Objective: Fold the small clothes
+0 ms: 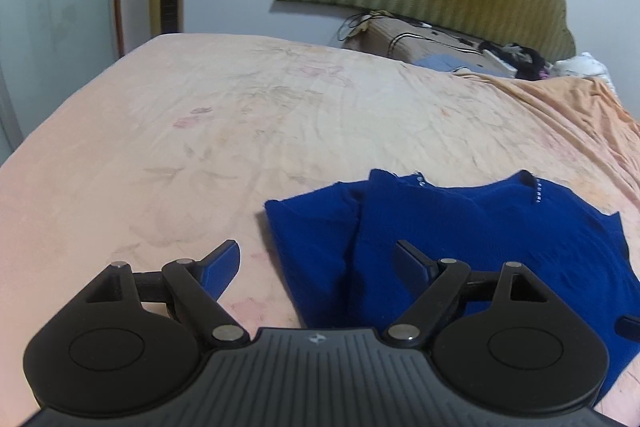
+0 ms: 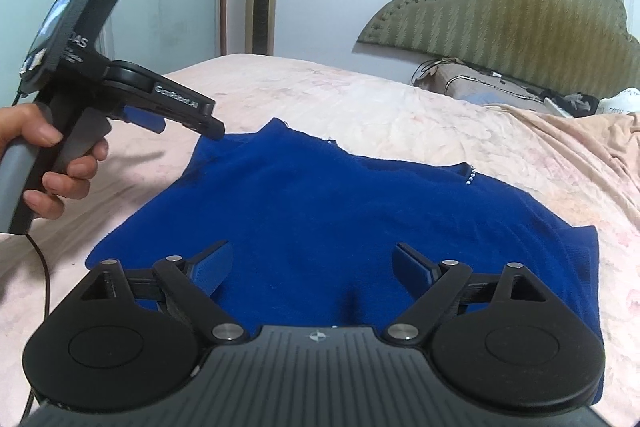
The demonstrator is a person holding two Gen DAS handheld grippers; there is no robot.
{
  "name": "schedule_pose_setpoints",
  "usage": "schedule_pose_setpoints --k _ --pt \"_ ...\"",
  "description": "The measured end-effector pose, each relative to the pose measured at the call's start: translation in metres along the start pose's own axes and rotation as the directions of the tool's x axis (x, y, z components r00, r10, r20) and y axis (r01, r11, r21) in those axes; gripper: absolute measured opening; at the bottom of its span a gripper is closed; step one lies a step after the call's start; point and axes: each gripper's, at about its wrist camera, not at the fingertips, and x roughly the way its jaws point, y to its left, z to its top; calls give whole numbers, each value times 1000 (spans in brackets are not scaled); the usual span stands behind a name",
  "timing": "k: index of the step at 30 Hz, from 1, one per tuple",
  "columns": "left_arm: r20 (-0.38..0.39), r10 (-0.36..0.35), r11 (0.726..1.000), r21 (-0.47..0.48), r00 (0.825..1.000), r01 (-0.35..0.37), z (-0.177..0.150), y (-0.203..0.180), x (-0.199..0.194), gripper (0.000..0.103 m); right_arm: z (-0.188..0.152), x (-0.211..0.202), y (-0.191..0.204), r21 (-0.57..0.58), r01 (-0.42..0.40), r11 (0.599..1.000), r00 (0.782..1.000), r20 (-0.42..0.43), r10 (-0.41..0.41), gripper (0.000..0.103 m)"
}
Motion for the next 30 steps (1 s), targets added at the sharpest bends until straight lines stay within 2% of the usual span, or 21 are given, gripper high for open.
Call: schedule_pose_setpoints --k 2,4,6,8,11,13,19,21,22,25,30 --pt "-2 -12 1000 1 1000 12 -3 1 0 84 -1 2 1 -7 -1 1000 1000 -11 1 92" --pt "-17 -55 998 -10 998 54 -5 5 3 84 -2 2 4 -21 -13 1000 1000 -10 12 92" --pt "-71 -117 992 -46 991 114 -4 12 11 84 -4 -1 10 -46 -26 999 1000 -1 26 91" --pt "-122 -157 983 -116 980 143 -4 21 21 84 -7 -3 22 -105 -18 994 1000 12 20 91" --pt "-130 -193 965 -206 973 163 -6 35 30 84 -12 -6 40 -213 10 977 1000 27 -5 91" --pt "-144 -234 948 -252 962 193 -5 41 35 84 -16 -6 51 -273 9 962 1000 23 -3 91" --pt "-149 -323 916 -297 935 269 0 43 49 87 -31 -8 79 -381 -29 924 1000 -15 25 90" --pt "-112 -366 890 -331 924 312 0 46 54 88 -35 -5 90 -422 -21 907 1000 -19 14 90" --pt "-101 -399 870 -355 911 342 -1 48 59 89 -38 -3 95 -440 -17 898 1000 -20 9 90" --pt "-79 -459 821 -417 885 389 2 53 68 103 -42 3 109 -468 -1 884 1000 -11 -4 90" --pt "-80 -513 789 -436 854 433 11 52 82 103 -41 19 126 -490 98 866 995 49 -85 91"
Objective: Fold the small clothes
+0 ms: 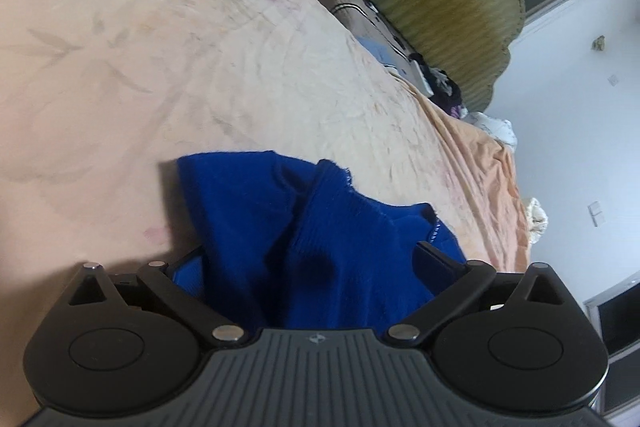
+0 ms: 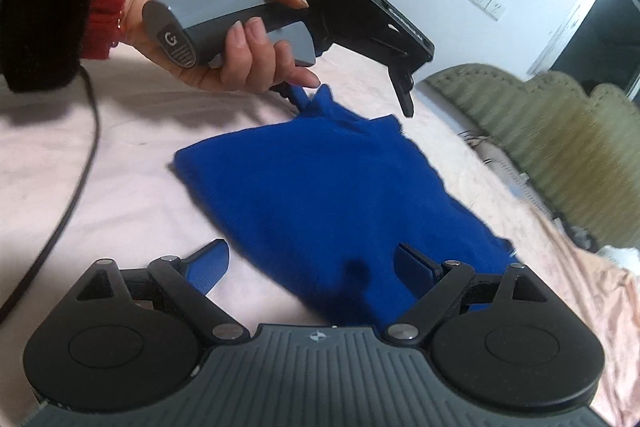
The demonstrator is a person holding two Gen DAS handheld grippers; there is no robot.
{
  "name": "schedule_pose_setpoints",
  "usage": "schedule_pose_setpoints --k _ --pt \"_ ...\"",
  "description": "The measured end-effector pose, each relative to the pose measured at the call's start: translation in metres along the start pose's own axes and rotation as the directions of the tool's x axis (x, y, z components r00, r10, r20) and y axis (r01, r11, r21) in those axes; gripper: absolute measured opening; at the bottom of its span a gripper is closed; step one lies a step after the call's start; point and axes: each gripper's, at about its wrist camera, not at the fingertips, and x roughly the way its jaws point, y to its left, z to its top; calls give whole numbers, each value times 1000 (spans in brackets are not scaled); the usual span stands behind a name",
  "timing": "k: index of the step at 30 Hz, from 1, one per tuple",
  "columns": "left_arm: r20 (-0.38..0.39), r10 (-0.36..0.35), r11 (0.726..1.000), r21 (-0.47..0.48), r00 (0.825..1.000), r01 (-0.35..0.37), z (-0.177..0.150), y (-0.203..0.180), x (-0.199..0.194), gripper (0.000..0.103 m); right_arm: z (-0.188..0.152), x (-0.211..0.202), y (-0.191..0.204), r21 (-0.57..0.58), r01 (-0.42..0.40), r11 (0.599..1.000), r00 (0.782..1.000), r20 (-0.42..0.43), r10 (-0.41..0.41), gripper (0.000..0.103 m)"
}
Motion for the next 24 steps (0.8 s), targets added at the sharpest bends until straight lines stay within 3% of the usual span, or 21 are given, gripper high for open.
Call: schedule_pose_setpoints --k 6,8,11,14,15,16,18,19,21,24 --pt "-3 -25 999 21 1000 25 11 -2 16 102 8 16 8 9 81 997 996 33 -81 92" --pt "14 -19 999 29 1000 18 14 -4 22 102 12 22 11 -9 97 995 994 48 -96 88" --pt "36 -5 999 34 999 3 17 -6 28 97 16 28 21 -69 107 992 992 72 -102 71" --pt "47 44 996 70 998 -47 20 -11 34 73 17 31 29 -119 101 988 992 84 -92 51" --pt "45 69 994 84 997 -73 20 -13 37 57 17 32 30 -122 90 988 993 80 -81 42" --pt "46 93 991 94 995 -97 20 -14 38 47 19 33 30 -122 82 989 994 78 -72 36" --pt "55 126 985 111 991 -131 19 -16 40 39 19 32 29 -118 64 991 996 71 -56 26" --pt "56 142 982 116 988 -147 19 -17 40 26 19 32 28 -112 56 992 997 67 -48 20" --pt "56 181 975 121 982 -186 16 -19 42 18 19 33 24 -93 39 995 998 54 -34 9" --pt "85 220 964 130 972 -230 13 -28 37 15 19 28 15 -53 -1 999 998 64 5 6"
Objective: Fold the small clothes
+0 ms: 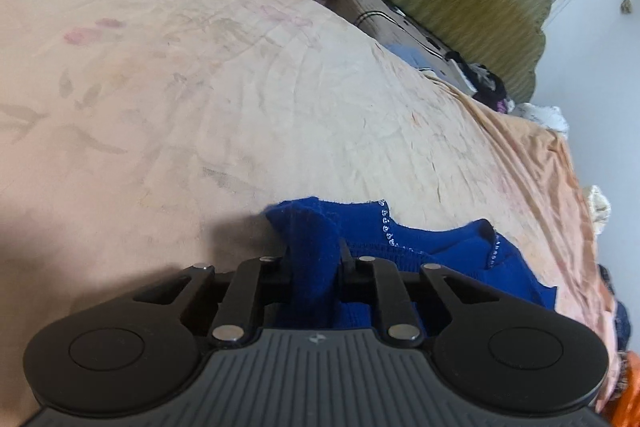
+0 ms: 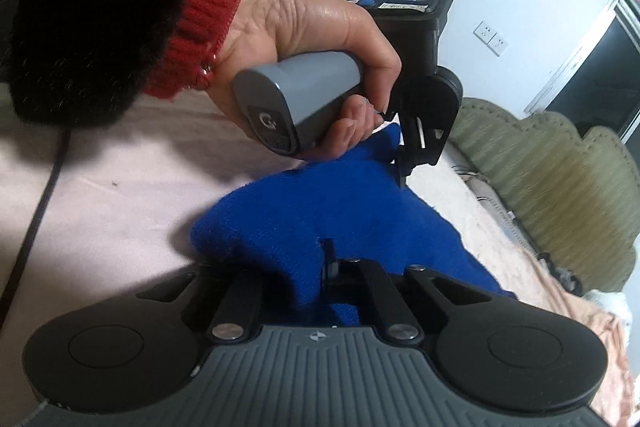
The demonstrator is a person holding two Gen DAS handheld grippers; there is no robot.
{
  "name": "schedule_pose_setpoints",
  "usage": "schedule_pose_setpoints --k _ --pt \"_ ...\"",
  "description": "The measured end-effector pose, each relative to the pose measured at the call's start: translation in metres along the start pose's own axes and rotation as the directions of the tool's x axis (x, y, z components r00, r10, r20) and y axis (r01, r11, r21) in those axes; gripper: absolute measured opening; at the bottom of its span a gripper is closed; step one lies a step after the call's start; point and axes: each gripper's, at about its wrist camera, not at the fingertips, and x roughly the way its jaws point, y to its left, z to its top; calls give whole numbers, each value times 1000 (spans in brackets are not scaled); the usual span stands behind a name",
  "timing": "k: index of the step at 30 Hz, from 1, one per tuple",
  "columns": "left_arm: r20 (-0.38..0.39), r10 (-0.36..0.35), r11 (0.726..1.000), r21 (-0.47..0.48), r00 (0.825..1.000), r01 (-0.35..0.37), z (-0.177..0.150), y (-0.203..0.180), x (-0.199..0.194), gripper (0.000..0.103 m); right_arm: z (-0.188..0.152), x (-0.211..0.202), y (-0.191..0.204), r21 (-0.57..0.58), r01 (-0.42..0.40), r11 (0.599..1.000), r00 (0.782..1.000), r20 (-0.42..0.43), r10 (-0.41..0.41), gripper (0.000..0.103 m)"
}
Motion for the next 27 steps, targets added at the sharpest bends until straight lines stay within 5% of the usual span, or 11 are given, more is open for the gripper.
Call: schedule_pose_setpoints --k 5,11,27 --pt "66 106 988 108 992 -112 2 -34 -18 14 -2 -20 -23 94 -6 996 998 55 1 5" --pt "117 216 941 239 969 -239 3 -84 -29 14 -11 -54 -51 180 34 983 991 118 -56 5" --pt "163 264 877 369 950 -307 -8 -178 -18 14 -68 -88 -111 357 156 921 973 107 -206 5"
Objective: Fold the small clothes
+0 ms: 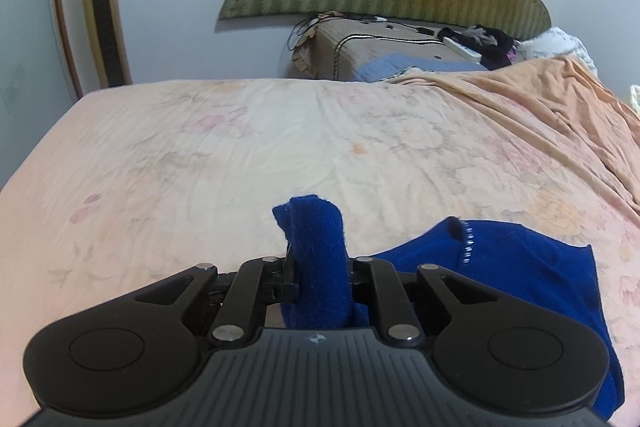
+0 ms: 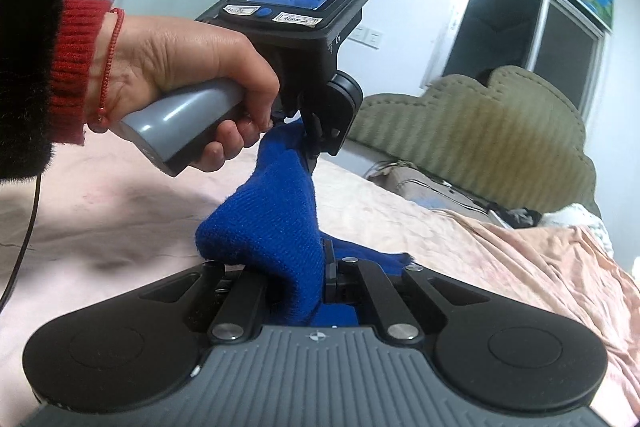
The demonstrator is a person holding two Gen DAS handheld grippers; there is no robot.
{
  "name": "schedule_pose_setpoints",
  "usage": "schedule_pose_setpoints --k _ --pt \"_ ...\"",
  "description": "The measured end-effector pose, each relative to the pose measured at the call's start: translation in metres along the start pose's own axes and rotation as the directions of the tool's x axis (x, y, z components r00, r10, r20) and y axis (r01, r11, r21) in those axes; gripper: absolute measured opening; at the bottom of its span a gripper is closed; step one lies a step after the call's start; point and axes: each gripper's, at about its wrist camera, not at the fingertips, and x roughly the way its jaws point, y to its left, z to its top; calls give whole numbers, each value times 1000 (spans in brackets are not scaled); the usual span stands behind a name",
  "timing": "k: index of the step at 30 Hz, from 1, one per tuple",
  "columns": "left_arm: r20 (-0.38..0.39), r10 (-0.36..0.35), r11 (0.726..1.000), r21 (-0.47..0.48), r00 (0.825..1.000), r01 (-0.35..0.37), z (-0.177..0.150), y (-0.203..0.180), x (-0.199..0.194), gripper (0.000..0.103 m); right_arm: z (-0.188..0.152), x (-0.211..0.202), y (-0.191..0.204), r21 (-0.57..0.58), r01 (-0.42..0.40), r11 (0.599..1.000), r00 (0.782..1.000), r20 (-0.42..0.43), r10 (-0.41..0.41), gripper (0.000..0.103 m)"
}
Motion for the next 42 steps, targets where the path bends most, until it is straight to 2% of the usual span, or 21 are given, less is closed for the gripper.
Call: schedule_pose_setpoints --k 10,23,25,27,33,38,42 --pt "-12 -10 998 67 1000 11 7 -61 17 14 -23 -6 -45 145 43 988 999 -33 -39 5" --pt "-16 -32 980 196 999 34 16 -151 53 14 -58 2 -104 329 118 937 991 -100 -90 5" --pt "-9 -28 977 213 1000 29 18 -164 60 9 -66 5 -115 377 123 918 990 -117 -84 5" --pt "-11 -26 974 226 1000 28 19 -175 68 9 -76 8 -128 439 122 890 988 -136 -69 5" --pt "-55 -41 968 246 998 53 10 -201 95 9 -108 18 -162 620 111 776 986 -168 -7 5" --pt "-84 -90 972 211 992 106 14 -195 96 10 -127 22 -173 702 84 707 983 -174 56 5" --pt "-65 -88 981 167 994 98 28 -182 93 13 -133 25 -176 735 79 674 983 -171 71 5"
